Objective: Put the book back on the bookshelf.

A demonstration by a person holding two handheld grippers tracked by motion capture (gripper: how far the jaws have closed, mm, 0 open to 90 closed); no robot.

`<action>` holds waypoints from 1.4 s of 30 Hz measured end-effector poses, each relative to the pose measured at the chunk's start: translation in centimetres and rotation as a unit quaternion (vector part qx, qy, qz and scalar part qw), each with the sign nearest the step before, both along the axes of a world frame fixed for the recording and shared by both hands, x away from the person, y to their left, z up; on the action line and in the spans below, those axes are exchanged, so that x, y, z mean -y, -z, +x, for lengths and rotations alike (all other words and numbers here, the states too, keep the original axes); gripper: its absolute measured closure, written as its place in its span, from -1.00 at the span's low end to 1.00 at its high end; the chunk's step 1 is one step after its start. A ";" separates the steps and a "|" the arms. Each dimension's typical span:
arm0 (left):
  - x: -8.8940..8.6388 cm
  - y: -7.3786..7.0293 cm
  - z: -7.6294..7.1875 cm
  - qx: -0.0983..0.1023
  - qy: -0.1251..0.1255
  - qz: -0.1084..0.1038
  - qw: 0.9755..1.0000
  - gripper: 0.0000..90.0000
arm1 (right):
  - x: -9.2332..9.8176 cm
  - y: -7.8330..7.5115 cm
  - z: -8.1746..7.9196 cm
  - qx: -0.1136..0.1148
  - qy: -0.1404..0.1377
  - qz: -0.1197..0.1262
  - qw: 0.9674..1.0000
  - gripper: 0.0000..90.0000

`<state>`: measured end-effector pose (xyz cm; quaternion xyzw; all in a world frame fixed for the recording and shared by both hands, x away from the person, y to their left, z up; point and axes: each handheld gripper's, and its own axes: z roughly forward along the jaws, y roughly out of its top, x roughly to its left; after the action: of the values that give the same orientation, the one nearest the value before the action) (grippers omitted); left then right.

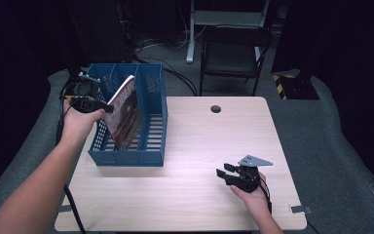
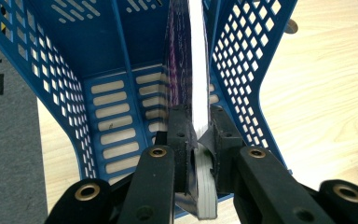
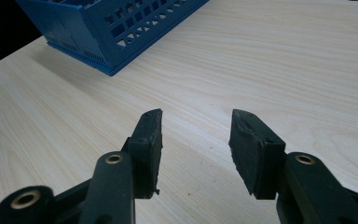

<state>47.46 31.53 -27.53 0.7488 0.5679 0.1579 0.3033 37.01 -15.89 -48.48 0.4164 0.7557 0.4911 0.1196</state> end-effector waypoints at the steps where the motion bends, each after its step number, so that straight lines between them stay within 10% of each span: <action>1: 0.0 0.0 0.0 0.000 0.001 -0.001 1.000 0.81 | 0.0 0.0 0.0 0.003 0.000 0.000 1.000 0.20; 42: -1.4 -0.5 1.1 -0.003 -0.026 -0.010 1.000 0.87 | 0.1 0.0 0.0 0.007 0.010 -0.002 1.000 0.20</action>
<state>48.58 32.93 -27.06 0.7311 0.5898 0.1575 0.3047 37.04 -16.03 -48.50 0.4203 0.7515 0.4914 0.1306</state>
